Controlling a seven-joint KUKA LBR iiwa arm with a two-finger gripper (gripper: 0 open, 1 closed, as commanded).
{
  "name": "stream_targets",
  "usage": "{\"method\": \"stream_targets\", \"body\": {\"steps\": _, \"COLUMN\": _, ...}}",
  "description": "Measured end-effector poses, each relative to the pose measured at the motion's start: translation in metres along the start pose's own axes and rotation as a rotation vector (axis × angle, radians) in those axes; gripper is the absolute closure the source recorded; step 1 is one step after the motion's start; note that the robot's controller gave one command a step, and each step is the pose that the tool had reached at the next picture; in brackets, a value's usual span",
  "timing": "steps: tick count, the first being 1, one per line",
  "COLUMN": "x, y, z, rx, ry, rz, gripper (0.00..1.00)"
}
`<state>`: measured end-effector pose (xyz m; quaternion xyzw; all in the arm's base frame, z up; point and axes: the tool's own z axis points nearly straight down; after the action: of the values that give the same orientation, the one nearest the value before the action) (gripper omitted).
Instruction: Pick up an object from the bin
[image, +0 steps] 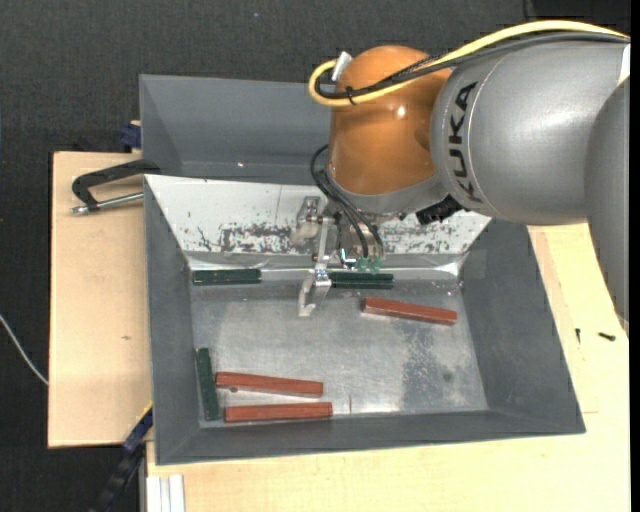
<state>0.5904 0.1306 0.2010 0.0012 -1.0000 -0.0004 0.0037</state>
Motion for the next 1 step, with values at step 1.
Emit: {"method": "stream_targets", "body": {"steps": 1, "x": -0.0017, "y": -0.0006, "z": -0.0051, "rx": -0.001, "ry": -0.009, "rz": 0.001, "gripper": 0.00}}
